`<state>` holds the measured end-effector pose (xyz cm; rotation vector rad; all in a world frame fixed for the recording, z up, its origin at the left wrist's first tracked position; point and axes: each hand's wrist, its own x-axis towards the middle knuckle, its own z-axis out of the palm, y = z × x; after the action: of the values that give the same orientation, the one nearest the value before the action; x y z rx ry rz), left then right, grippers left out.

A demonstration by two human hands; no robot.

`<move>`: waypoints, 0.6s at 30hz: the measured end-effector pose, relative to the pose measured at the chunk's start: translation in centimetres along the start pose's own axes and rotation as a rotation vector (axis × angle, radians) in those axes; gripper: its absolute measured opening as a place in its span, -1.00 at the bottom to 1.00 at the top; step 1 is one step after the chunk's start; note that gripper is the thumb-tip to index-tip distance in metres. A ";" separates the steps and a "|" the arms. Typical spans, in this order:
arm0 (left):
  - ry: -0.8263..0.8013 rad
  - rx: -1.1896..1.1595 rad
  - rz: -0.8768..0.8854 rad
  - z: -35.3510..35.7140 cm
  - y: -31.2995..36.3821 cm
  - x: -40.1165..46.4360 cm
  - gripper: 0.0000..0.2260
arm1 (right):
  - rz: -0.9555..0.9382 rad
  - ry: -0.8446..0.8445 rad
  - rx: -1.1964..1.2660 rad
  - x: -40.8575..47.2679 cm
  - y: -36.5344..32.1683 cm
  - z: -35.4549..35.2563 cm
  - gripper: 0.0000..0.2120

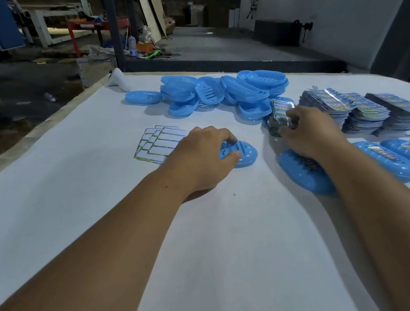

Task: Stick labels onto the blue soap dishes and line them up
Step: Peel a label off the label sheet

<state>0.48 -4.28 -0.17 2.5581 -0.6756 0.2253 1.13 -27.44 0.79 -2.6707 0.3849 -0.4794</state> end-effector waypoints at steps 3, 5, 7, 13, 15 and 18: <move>0.000 -0.013 -0.007 0.0 0.0 0.0 -0.68 | 0.037 0.032 -0.024 -0.1 -0.2 0.2 -0.76; 0.004 -0.030 -0.015 0.0 0.0 0.0 -0.68 | 0.044 0.072 -0.044 -0.1 -0.3 0.4 -0.84; 0.007 -0.047 -0.023 0.0 0.1 -0.1 -0.68 | 0.056 0.101 -0.074 0.1 -0.3 0.4 -0.81; 0.056 -0.083 -0.033 0.1 0.0 0.0 -0.71 | 0.097 0.233 -0.100 -0.2 -0.7 -0.3 -0.77; 0.100 -0.109 -0.040 0.1 0.0 0.0 -0.75 | 0.050 0.284 -0.082 -0.4 -1.0 -0.5 -0.76; 0.183 -0.180 -0.074 0.2 0.0 0.4 -0.73 | -0.087 0.347 0.036 -0.9 -2.1 -0.9 -0.77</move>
<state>0.84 -4.51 -0.27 2.3511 -0.5071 0.3526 0.35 -25.60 2.16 -2.5751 0.3532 -0.9732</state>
